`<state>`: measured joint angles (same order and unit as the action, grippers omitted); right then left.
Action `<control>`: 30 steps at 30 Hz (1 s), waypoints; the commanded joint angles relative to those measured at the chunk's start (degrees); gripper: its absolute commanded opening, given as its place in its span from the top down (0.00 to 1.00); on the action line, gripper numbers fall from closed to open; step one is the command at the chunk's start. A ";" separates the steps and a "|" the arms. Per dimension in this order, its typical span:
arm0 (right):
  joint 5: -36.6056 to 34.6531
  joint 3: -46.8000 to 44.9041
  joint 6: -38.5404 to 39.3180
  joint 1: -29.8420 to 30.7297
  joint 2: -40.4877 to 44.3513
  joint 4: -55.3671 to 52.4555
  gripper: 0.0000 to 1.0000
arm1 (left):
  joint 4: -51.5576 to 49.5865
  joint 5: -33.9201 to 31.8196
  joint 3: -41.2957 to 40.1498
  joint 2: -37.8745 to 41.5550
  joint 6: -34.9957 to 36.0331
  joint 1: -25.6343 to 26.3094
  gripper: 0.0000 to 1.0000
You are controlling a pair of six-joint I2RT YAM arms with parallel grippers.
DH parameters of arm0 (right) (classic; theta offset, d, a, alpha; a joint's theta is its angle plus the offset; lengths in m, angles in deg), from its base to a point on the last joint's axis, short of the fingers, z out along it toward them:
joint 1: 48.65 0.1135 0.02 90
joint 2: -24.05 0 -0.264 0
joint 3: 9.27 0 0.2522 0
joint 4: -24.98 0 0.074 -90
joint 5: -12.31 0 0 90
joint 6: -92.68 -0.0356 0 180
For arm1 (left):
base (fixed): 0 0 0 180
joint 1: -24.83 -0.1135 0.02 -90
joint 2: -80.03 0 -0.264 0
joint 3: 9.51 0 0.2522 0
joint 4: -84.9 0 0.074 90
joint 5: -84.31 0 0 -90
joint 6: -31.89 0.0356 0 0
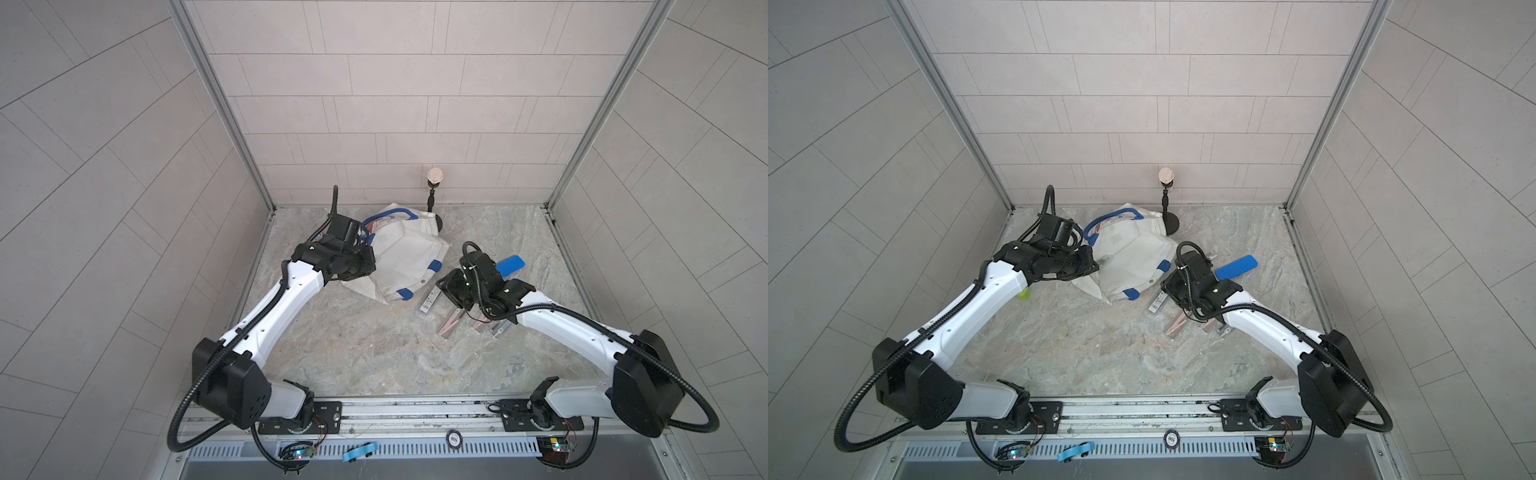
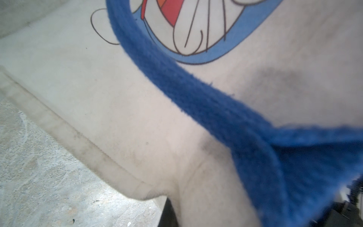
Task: Take out the compass set from the canvas bag
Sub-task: Place the compass set at the center of the board, then pick up the compass set from the canvas bag.
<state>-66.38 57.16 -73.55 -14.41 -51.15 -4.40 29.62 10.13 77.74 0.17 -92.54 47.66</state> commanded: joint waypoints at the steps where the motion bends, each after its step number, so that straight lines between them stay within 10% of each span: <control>1: -0.70 4.97 3.42 1.43 -1.89 -3.20 0.58 | -2.87 2.48 -0.67 2.30 1.98 -0.15 1.00; 18: 7.61 27.22 -13.34 5.93 -41.60 25.17 0.61 | -3.31 2.00 -2.79 3.11 -0.13 2.43 1.00; 30: 5.16 37.85 -17.36 5.94 -52.05 20.19 0.57 | -3.36 2.41 -0.55 0.96 -0.46 4.24 1.00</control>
<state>-59.76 94.51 -87.64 -8.58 -101.37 17.13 27.13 11.68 75.31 1.46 -92.37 51.49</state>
